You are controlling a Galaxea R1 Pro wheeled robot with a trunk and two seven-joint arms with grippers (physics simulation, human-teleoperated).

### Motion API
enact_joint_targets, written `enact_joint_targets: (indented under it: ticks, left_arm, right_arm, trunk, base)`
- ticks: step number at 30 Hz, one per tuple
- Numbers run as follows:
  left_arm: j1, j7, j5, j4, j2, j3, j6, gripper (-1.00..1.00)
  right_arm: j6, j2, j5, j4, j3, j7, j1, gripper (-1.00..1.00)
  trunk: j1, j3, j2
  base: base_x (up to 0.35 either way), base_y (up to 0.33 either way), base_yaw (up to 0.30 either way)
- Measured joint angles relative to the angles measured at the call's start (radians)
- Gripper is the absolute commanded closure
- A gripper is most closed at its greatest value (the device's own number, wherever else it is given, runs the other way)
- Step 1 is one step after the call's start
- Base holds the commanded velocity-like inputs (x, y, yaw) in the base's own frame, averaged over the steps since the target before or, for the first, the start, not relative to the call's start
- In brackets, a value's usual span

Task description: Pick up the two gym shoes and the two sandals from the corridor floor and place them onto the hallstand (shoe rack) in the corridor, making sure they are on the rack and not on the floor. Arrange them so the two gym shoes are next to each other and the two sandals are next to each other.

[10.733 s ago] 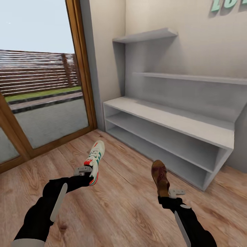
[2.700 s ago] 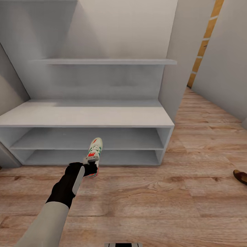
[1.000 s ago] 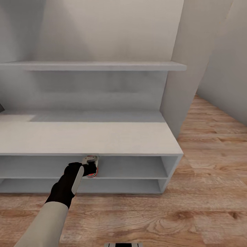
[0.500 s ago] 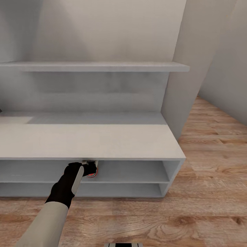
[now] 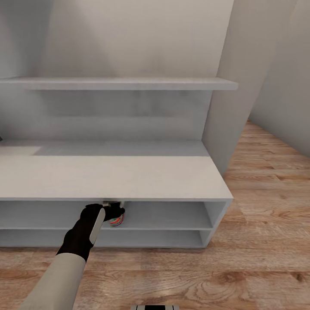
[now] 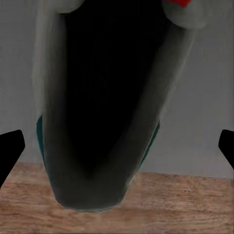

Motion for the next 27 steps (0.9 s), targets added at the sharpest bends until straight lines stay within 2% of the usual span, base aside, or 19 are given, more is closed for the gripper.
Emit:
enact_joint_targets:
  ticks: [13,27]
  left_arm:
    - [0.0,0.0,0.001,0.0,0.0,0.0,0.0,-1.0]
    - [0.0,0.0,0.0,0.0,0.0,0.0,0.0,-1.0]
  right_arm:
    - [0.0,0.0,0.0,0.0,0.0,0.0,0.0,1.0]
    - [0.0,0.0,-0.001,0.0,-0.001,-0.001,0.0,1.0]
  trunk:
    - [0.0,0.0,0.0]
    - [0.001,0.0,0.0]
  base:
    - [-0.01,0.0,0.0]
    - [-0.307,0.0,0.0]
